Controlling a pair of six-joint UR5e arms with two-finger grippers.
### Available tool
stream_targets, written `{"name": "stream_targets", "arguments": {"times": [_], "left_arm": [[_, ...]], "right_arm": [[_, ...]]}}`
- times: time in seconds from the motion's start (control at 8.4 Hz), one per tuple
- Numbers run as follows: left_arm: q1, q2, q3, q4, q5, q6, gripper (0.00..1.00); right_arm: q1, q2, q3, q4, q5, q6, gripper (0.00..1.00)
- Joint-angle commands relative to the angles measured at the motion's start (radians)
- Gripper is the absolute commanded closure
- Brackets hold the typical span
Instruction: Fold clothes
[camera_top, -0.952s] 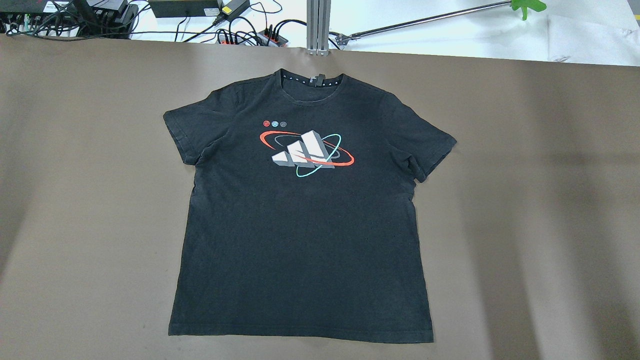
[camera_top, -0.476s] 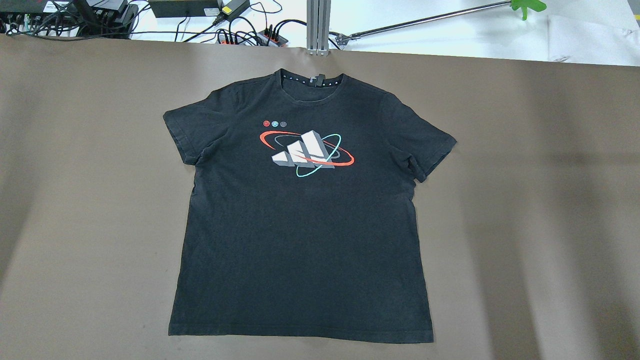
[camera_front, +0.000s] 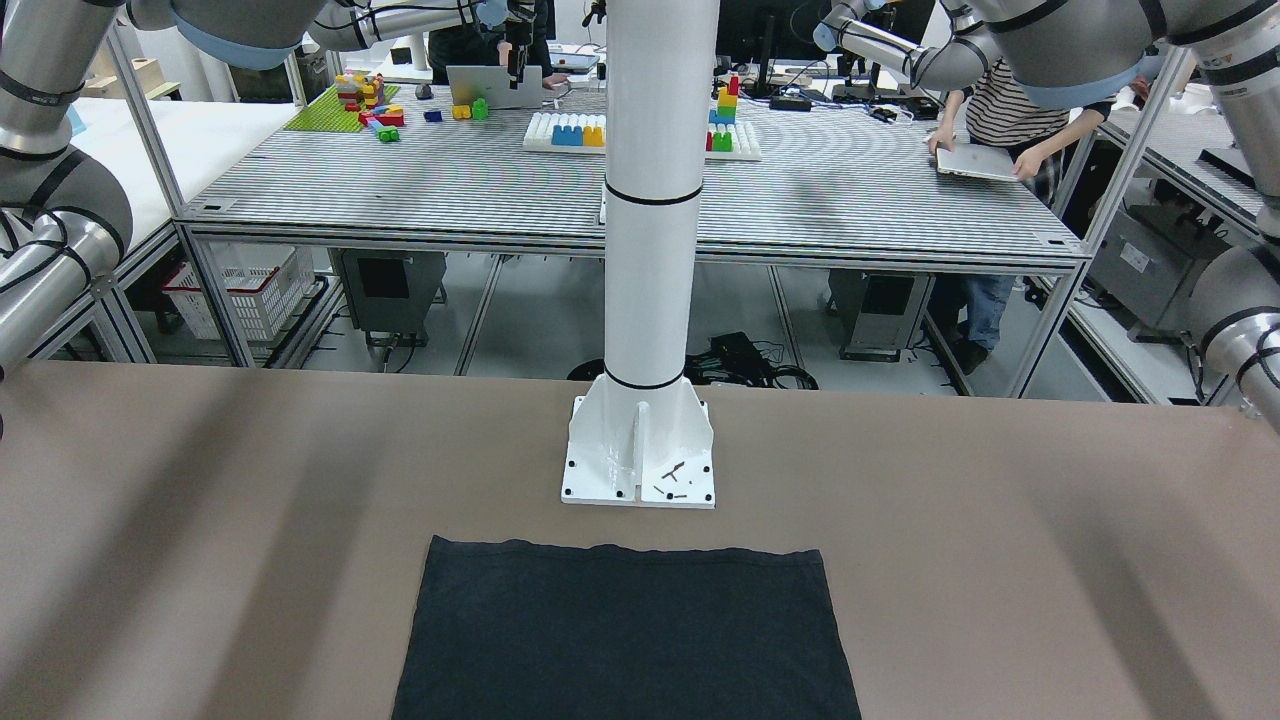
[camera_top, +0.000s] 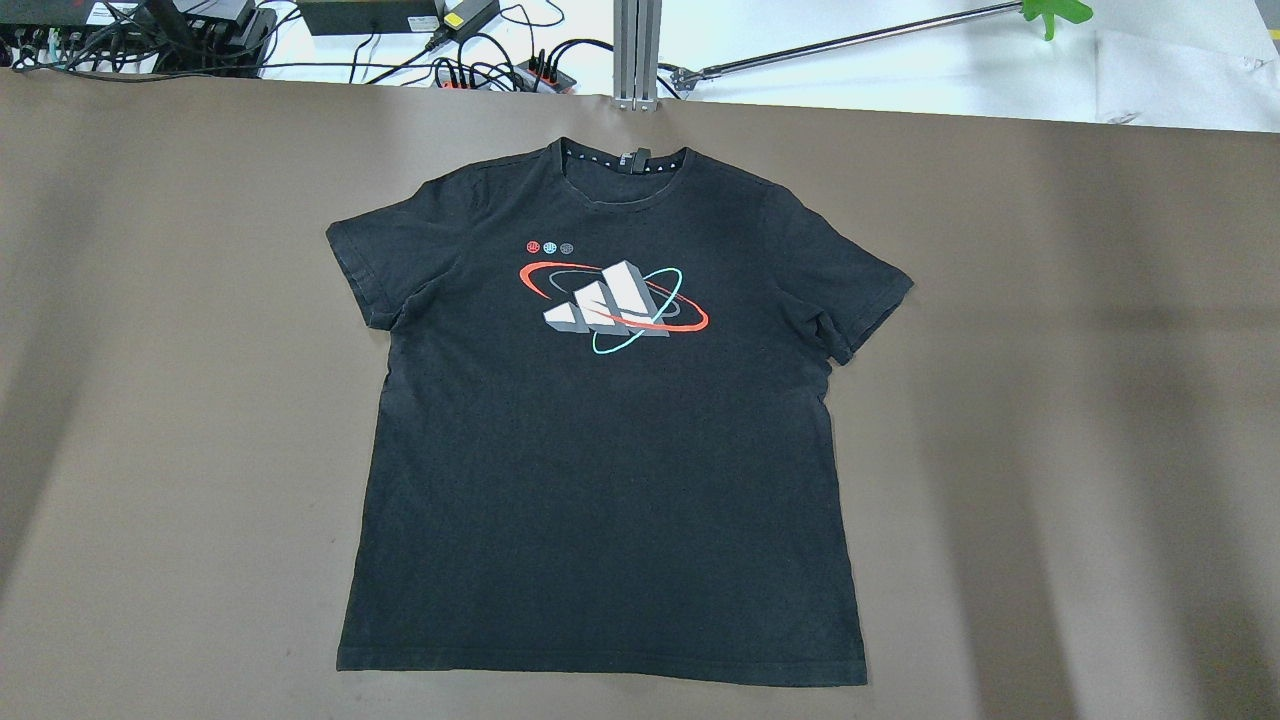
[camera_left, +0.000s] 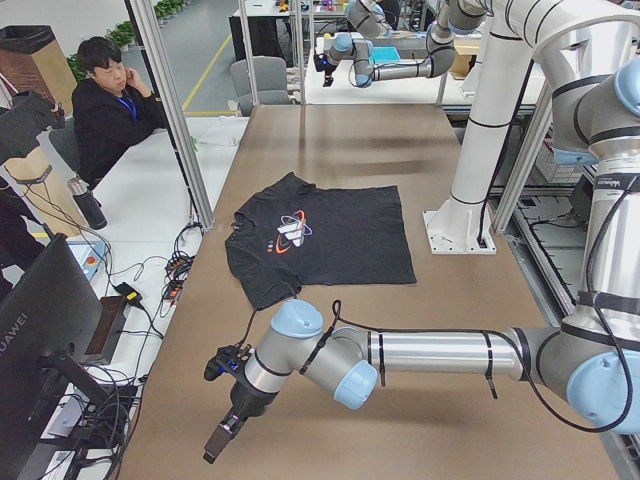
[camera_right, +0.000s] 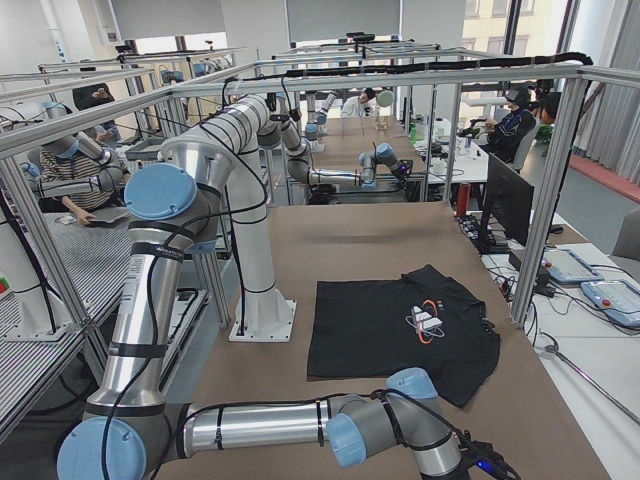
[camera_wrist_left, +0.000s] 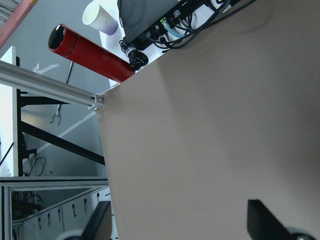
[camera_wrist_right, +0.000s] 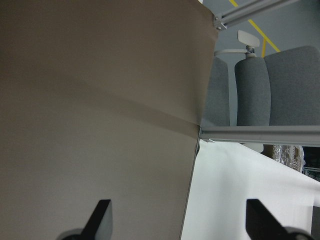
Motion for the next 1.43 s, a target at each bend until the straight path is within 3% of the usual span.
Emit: {"name": "stream_targets", "arguments": {"times": [0.0, 0.24, 0.48, 0.6, 0.83, 1.07, 1.31], "left_arm": [[0.031, -0.163, 0.193, -0.002, -0.128, 0.014, 0.05], [0.12, -0.244, 0.244, -0.002, -0.153, -0.105, 0.05], [0.204, -0.301, 0.255, -0.002, -0.171, -0.259, 0.05], [0.241, -0.348, 0.293, -0.005, -0.23, -0.334, 0.05], [0.281, -0.411, 0.326, -0.007, -0.313, -0.415, 0.05], [0.353, -0.454, 0.344, -0.042, -0.334, -0.545, 0.05], [0.433, -0.502, 0.459, -0.19, -0.324, -0.662, 0.05]], "right_arm": [[-0.066, 0.171, -0.159, 0.004, 0.001, 0.048, 0.06], [-0.205, 0.306, -0.298, 0.009, 0.008, 0.218, 0.06], [-0.334, 0.38, -0.307, 0.007, 0.011, 0.422, 0.06], [-0.389, 0.418, -0.318, 0.007, 0.017, 0.525, 0.06], [-0.455, 0.507, -0.361, 0.009, 0.076, 0.693, 0.07], [-0.489, 0.552, -0.37, 0.01, 0.118, 0.757, 0.07], [-0.505, 0.554, -0.372, 0.033, 0.127, 0.757, 0.07]]}}
